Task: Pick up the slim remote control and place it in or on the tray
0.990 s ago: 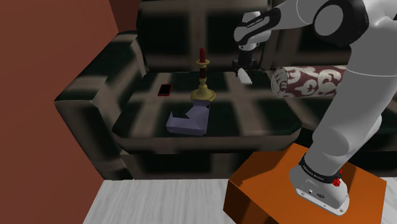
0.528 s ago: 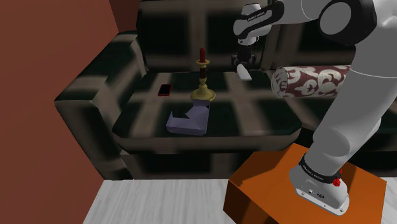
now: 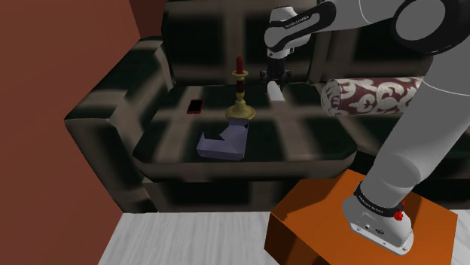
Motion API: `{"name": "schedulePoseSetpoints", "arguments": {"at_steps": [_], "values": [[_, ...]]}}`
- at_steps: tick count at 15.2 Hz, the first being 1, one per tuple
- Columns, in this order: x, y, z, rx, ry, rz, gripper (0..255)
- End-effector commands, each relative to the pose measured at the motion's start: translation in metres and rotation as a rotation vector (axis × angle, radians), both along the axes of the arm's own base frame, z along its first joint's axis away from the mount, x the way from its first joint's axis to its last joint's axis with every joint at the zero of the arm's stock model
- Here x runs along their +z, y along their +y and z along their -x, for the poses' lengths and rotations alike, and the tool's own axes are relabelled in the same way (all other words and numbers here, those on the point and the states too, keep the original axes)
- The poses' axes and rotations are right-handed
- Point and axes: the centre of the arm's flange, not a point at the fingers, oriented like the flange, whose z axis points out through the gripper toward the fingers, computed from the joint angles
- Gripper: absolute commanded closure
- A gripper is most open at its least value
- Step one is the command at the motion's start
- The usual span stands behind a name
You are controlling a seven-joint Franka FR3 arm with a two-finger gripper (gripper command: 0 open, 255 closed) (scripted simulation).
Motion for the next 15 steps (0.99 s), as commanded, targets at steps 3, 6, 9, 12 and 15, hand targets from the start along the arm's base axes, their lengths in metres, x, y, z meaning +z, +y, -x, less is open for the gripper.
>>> {"name": "schedulePoseSetpoints", "arguments": {"at_steps": [3,6,9,12,15], "values": [[0.001,0.054,0.001,-0.002,0.000,0.001,255],[0.001,0.094,0.000,-0.002,0.000,0.001,255],[0.001,0.134,-0.001,-0.002,0.000,0.001,255],[0.002,0.173,-0.001,-0.002,0.000,0.001,255],[0.002,0.213,-0.002,-0.002,0.000,0.001,255]]}}
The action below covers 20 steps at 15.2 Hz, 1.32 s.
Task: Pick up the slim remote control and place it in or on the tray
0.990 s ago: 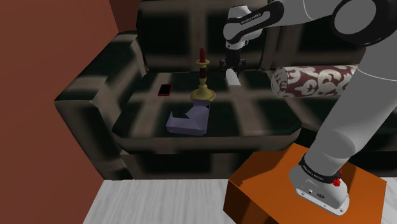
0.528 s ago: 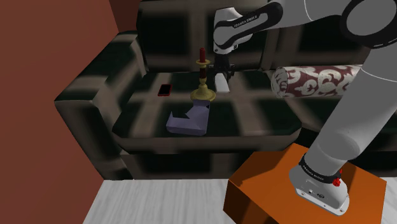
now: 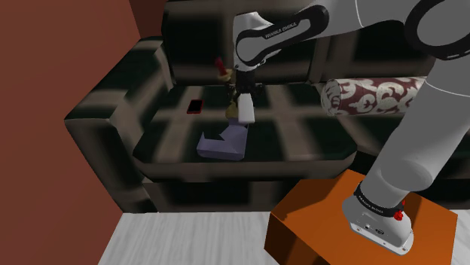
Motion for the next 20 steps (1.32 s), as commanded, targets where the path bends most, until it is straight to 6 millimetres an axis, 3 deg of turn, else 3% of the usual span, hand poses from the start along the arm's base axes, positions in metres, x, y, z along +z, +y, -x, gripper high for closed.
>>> {"name": "schedulePoseSetpoints", "arguments": {"at_steps": [1,8,9,20], "values": [[0.001,0.028,-0.001,0.000,0.001,0.000,255],[0.002,0.120,-0.003,0.000,0.001,0.000,255],[0.002,0.125,-0.003,0.000,0.001,0.000,255],[-0.056,0.125,-0.003,0.000,0.001,0.000,255]]}}
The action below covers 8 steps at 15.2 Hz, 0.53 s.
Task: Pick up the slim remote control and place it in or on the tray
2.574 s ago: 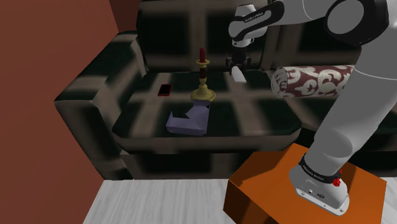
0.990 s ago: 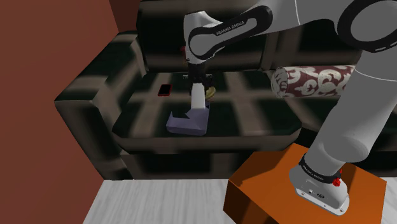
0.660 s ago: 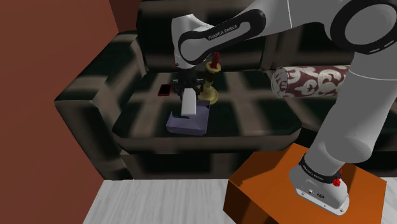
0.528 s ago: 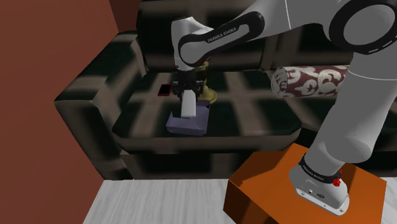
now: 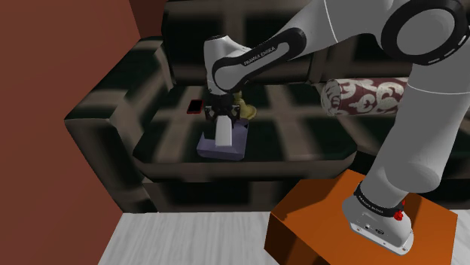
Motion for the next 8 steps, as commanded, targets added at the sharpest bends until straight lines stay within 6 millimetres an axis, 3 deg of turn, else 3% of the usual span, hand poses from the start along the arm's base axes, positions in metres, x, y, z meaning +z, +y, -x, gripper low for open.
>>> {"name": "schedulePoseSetpoints", "arguments": {"at_steps": [1,3,8], "values": [[-0.0105,-0.0009,0.0001,0.000,-0.001,0.000,255],[-0.0196,-0.0009,0.0001,0.000,-0.001,0.000,255],[-0.0196,-0.0009,0.0001,0.000,-0.001,0.000,255]]}}
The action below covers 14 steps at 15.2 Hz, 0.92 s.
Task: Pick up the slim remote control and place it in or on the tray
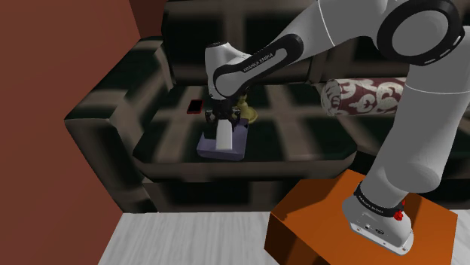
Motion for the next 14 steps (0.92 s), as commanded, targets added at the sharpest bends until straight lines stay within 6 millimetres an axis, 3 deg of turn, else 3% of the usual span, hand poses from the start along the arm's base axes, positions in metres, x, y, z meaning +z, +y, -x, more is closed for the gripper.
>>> {"name": "schedulePoseSetpoints", "arguments": {"at_steps": [1,2,3,8,12,14], "values": [[0.000,0.000,0.000,0.000,0.000,0.000,255],[0.000,0.000,0.000,0.000,0.000,0.000,255],[0.000,0.000,0.000,0.000,0.000,0.000,0],[0.000,0.000,0.000,0.000,0.000,0.000,0],[0.050,0.000,-0.001,0.000,0.000,0.000,0],[0.050,0.000,-0.001,0.000,0.000,0.000,0]]}}
